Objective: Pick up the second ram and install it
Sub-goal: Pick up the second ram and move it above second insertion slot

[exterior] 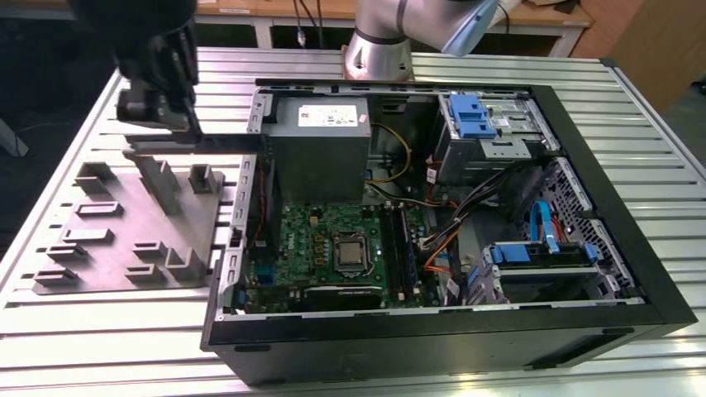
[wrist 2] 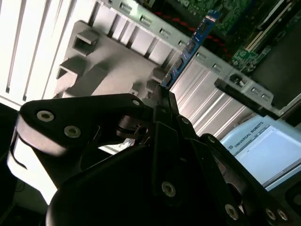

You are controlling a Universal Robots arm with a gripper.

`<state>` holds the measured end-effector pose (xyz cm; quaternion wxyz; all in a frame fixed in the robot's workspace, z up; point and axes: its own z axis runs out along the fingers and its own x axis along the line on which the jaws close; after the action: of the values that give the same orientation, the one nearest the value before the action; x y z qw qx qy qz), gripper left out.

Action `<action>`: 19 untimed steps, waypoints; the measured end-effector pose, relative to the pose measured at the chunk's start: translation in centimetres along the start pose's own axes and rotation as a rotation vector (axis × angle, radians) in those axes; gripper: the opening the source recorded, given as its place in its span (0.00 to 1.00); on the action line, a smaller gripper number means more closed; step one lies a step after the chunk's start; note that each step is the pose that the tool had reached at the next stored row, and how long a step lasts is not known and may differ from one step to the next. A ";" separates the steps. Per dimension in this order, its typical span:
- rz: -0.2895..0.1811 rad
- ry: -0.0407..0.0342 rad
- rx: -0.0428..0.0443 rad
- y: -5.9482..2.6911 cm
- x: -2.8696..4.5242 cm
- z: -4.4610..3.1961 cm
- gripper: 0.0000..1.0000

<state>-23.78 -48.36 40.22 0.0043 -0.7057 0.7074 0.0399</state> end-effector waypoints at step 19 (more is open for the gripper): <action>0.000 0.0000 -0.0047 -8.66 -0.02 0.00 0.12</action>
<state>-15.13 -48.35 39.79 0.0026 -0.7056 0.7074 0.0415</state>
